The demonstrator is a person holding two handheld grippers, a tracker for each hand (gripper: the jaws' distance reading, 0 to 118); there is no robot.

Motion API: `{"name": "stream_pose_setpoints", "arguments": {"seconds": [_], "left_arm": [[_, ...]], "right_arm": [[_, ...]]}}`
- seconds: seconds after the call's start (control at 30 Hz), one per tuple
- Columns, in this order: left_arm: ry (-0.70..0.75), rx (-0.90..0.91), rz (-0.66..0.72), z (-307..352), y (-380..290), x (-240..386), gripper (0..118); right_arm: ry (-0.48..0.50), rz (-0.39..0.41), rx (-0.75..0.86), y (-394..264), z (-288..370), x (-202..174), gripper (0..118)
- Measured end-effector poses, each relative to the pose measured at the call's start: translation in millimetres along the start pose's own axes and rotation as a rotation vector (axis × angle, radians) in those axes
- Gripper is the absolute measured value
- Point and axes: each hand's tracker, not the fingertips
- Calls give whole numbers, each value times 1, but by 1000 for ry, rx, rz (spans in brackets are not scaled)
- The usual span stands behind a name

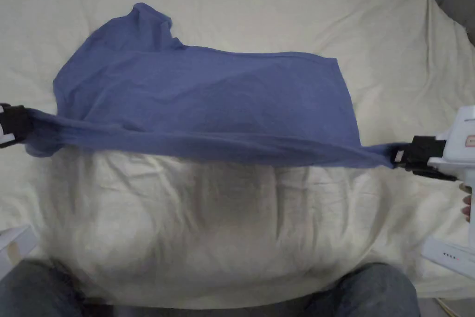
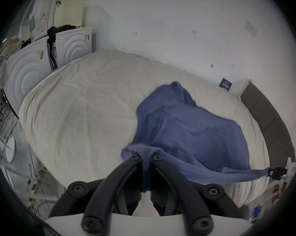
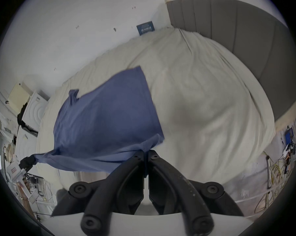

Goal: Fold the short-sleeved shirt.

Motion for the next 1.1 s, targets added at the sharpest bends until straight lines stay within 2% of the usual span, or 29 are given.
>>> {"name": "stream_pose_setpoints", "arguments": {"seconds": [0.17,0.37,0.4,0.43,0.47,0.5,0.53,0.57,0.6,0.63,0.7,0.83,0.9,0.97,1.0,1.1], "left_arm": [[31,21,-8,-55,40,25,8],[91,-29,-62,-131,67,49,8],[101,-44,-67,-141,68,51,11],[105,-51,-71,-150,68,53,21],[120,-60,-75,-158,67,56,41],[145,-71,-87,-164,65,57,41],[158,-75,-97,-169,63,57,50],[151,-76,-97,-171,61,57,66],[149,-74,-94,-170,60,57,91],[143,-63,-90,-166,59,56,106],[117,-4,-97,-152,57,57,118],[110,149,-145,-104,53,61,118],[87,243,-158,-72,45,65,118],[96,336,-199,-43,34,70,118],[113,384,-214,-29,28,72,118],[108,505,-253,10,8,75,118]], "right_arm": [[-48,-7,29,64,-53,-31,6],[-137,26,-15,116,-132,-47,7],[-147,25,-30,120,-144,-48,9],[-153,17,-44,123,-155,-49,16],[-163,2,-58,124,-163,-47,34],[-170,-13,-68,125,-169,-46,34],[-189,-12,-70,126,-172,-46,42],[-203,-8,-63,126,-174,-44,61],[-219,-4,-45,124,-170,-43,91],[-234,-3,-5,123,-164,-42,103],[-222,5,69,119,-143,-41,104],[-126,59,229,97,-82,-46,104],[-88,127,347,76,-46,-55,106],[-22,216,463,52,-15,-62,114],[-15,250,510,41,0,-68,118],[-31,327,653,5,36,-84,118]]}}
